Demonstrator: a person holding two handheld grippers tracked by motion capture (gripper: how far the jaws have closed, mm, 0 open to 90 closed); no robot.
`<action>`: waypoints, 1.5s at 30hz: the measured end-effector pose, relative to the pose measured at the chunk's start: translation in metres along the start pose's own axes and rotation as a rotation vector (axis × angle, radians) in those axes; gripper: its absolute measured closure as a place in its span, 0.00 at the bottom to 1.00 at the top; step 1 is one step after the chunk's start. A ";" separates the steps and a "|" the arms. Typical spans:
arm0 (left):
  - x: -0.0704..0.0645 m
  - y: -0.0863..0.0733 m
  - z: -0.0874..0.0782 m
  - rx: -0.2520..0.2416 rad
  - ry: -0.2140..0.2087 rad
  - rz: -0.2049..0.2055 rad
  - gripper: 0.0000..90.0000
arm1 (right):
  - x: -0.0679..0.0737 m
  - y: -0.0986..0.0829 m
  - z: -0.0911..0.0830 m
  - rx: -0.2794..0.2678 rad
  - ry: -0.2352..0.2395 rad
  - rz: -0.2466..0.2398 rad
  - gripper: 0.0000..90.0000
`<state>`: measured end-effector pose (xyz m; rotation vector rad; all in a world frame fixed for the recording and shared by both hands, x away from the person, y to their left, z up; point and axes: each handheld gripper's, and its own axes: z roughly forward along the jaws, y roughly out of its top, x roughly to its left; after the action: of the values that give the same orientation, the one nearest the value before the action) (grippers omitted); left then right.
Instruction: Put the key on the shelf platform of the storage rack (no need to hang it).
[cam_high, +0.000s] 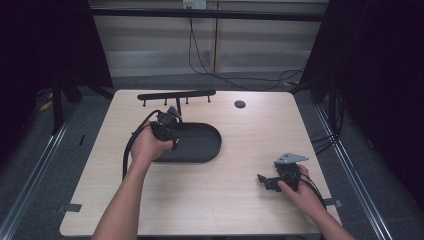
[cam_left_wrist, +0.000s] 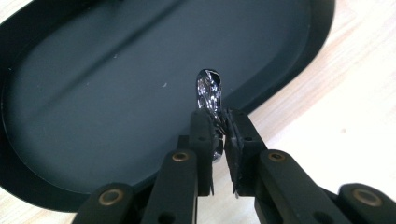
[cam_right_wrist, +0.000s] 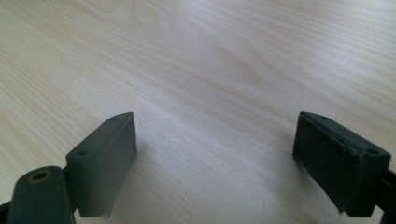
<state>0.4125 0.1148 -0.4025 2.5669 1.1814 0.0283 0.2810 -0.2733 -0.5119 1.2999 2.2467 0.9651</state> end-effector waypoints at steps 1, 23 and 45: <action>0.000 0.000 0.000 0.000 0.000 0.000 0.91 | 0.000 0.000 0.000 0.000 0.000 0.000 0.15; 0.005 0.003 0.017 -0.036 0.033 -0.033 0.91 | 0.000 0.000 0.000 0.000 0.000 0.000 0.15; 0.008 0.004 0.036 -0.034 0.046 -0.032 0.91 | 0.000 0.000 0.000 0.000 0.000 -0.001 0.15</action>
<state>0.4264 0.1086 -0.4366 2.5299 1.2279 0.1007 0.2810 -0.2734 -0.5119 1.2990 2.2471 0.9649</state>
